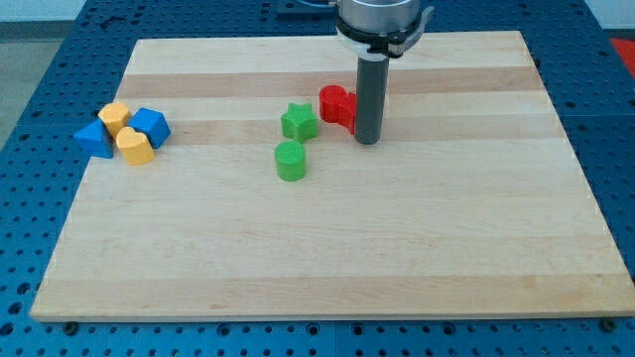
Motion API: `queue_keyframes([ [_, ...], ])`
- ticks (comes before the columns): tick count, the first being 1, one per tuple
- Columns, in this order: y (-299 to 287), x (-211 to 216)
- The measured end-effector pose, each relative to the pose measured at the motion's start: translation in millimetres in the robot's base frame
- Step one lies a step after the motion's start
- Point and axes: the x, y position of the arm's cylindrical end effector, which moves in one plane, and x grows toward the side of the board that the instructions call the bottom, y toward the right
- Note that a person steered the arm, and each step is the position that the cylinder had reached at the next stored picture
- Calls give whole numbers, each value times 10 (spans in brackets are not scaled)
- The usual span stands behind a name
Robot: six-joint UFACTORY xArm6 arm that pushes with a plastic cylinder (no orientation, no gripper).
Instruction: Slide the green star a bit left
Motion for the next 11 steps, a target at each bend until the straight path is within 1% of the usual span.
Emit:
queue_keyframes([
  [2,-218,-188],
  [4,-109,-32],
  [5,-109,-61],
  [6,-272,-133],
  [8,-931,-135],
  [9,-1136,-140],
  [11,-1142,-320],
])
